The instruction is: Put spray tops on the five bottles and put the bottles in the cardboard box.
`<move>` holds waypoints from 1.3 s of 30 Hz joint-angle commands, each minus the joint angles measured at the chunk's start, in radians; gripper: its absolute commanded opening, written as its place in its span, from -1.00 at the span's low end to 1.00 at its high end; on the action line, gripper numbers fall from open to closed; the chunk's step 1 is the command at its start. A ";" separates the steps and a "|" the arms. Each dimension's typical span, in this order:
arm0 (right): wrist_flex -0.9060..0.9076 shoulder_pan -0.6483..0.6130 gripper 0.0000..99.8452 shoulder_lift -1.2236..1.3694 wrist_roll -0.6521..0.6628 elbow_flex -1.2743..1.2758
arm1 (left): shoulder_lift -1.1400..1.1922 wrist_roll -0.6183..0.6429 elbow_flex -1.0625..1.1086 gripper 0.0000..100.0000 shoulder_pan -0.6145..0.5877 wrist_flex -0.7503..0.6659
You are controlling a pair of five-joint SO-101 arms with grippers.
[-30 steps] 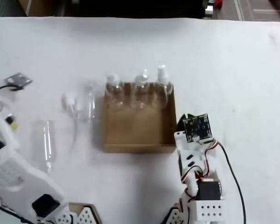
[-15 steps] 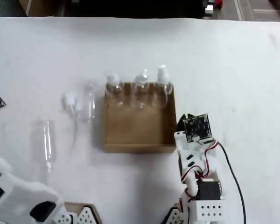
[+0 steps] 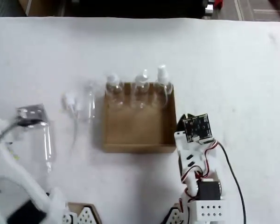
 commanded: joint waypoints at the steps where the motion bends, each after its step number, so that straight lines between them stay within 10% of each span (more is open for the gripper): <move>1: -0.016 -0.012 -0.96 -0.012 0.012 0.009 | -0.180 0.064 0.158 -0.70 0.107 -0.118; 14: -0.021 -0.012 -0.96 -0.012 0.012 0.009 | -0.759 0.259 0.663 -0.52 0.163 -0.517; 29: -0.018 -0.012 -0.96 -0.012 0.012 0.009 | -0.888 -0.044 0.703 -0.52 0.081 -0.413; 39: -0.018 -0.012 -0.96 -0.012 0.012 0.009 | -0.888 -0.368 1.057 -0.62 -0.252 -0.845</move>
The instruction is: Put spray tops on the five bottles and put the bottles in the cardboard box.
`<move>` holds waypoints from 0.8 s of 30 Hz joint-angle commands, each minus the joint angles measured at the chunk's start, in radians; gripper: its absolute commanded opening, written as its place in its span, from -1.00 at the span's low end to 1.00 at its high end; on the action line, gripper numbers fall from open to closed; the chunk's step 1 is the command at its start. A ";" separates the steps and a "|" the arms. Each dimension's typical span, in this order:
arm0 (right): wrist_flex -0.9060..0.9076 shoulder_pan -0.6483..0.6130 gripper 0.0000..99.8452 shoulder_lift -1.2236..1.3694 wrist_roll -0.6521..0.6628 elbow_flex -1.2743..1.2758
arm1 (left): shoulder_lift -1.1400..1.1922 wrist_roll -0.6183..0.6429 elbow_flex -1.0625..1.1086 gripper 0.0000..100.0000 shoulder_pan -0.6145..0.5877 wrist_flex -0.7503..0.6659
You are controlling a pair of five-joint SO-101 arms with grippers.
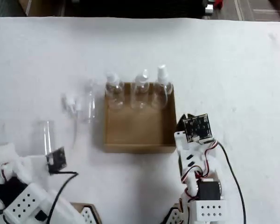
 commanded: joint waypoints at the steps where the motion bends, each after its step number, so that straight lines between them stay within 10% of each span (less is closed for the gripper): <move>1: -0.019 -0.012 -0.96 -0.012 0.012 0.009 | -0.008 -0.055 0.072 -0.62 -0.048 -0.081; 24: -0.016 -0.012 -0.96 -0.012 0.012 0.009 | -0.012 0.655 0.087 -0.62 0.578 0.157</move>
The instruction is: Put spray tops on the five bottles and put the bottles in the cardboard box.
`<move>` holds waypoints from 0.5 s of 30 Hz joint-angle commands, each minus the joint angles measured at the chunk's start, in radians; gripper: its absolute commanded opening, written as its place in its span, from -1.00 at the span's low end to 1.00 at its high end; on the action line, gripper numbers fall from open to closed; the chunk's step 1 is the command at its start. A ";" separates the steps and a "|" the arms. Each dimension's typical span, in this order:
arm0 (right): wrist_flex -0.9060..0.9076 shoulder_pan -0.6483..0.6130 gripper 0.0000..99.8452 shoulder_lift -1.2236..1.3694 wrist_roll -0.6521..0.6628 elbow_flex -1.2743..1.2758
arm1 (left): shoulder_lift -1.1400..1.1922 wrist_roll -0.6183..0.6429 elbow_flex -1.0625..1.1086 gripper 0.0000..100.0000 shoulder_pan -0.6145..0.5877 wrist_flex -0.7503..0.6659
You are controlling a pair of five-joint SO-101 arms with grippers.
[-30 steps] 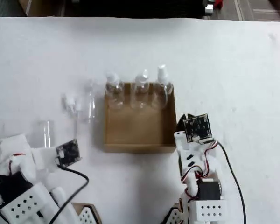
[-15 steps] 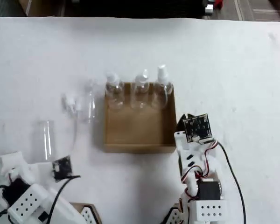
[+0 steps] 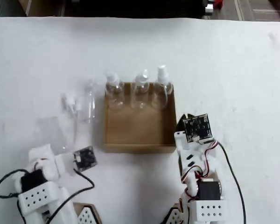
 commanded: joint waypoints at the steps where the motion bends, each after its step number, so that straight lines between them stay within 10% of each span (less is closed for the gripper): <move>1: -0.016 -0.012 -0.96 -0.012 0.012 0.009 | -0.012 0.238 -0.081 -0.62 0.134 0.009; 10: -0.016 -0.012 -0.96 -0.012 0.012 0.011 | -0.012 0.819 -0.219 -0.62 0.360 -0.172; 15: -0.016 -0.012 -0.96 -0.012 0.012 0.011 | -0.013 0.856 -0.428 -0.62 0.357 -0.009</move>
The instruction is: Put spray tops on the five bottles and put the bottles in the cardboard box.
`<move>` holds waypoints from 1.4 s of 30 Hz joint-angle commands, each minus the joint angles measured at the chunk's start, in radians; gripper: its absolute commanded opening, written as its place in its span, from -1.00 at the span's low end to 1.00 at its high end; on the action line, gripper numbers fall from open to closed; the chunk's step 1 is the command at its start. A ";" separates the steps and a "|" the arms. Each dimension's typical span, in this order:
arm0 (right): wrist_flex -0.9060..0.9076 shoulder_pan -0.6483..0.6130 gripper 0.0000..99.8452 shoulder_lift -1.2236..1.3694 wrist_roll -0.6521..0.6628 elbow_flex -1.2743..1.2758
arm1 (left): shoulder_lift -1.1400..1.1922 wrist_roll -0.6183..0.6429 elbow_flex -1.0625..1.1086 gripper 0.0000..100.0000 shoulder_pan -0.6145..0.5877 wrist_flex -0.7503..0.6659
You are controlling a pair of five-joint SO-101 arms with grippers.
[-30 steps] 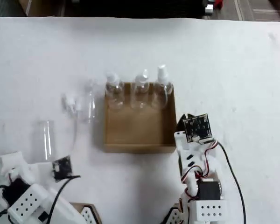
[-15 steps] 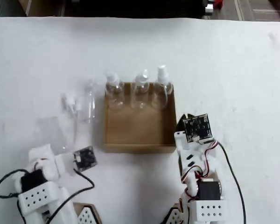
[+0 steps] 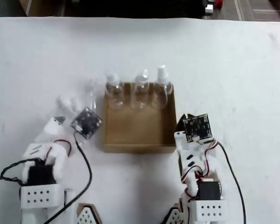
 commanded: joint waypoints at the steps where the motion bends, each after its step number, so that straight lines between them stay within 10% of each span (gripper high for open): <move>1: -0.016 -0.012 -0.96 -0.012 0.012 0.011 | -0.013 0.023 -0.213 -0.62 0.013 0.135; 14: -0.021 -0.012 -0.96 -0.012 0.060 0.011 | -0.015 -0.307 -0.232 -0.59 0.018 0.408; 42: -0.022 -0.012 -0.96 -0.012 0.063 0.011 | -0.015 -0.374 0.226 -0.48 0.107 -0.057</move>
